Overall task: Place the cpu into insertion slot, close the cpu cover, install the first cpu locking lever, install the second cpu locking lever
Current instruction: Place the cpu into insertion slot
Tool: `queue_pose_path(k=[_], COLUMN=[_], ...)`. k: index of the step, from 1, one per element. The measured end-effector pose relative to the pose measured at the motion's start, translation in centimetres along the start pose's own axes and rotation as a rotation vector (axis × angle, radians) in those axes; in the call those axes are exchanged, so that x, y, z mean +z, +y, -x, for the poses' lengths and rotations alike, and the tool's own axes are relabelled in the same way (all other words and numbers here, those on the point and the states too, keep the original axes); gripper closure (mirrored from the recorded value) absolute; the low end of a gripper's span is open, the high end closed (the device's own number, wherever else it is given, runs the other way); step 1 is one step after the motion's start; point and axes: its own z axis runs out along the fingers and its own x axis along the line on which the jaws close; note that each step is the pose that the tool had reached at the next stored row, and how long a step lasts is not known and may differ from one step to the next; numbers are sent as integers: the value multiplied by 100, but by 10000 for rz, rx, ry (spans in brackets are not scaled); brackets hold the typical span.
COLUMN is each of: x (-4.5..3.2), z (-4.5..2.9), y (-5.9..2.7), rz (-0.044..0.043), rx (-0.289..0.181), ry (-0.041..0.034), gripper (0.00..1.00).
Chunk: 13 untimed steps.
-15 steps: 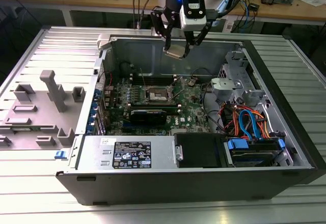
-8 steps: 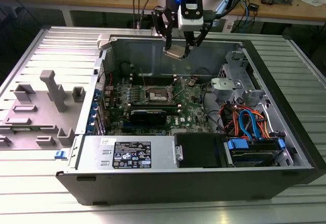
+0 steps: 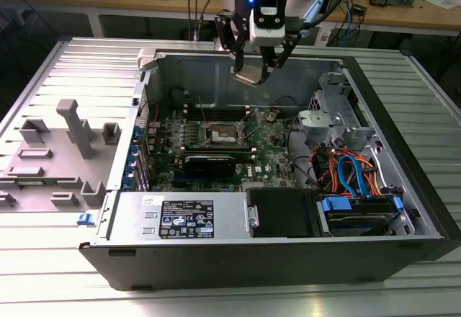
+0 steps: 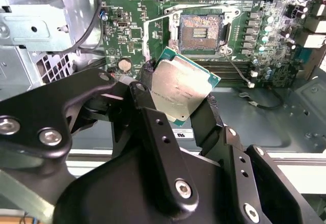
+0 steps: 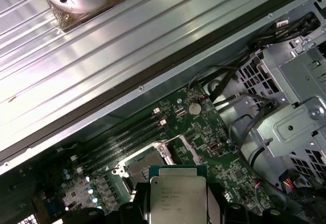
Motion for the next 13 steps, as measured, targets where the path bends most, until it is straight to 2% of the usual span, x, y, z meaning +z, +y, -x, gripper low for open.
queue_pose_path(k=[13], x=[15], z=[2], y=[-5], rz=[7], rx=[499], ry=[-43], gripper=[46])
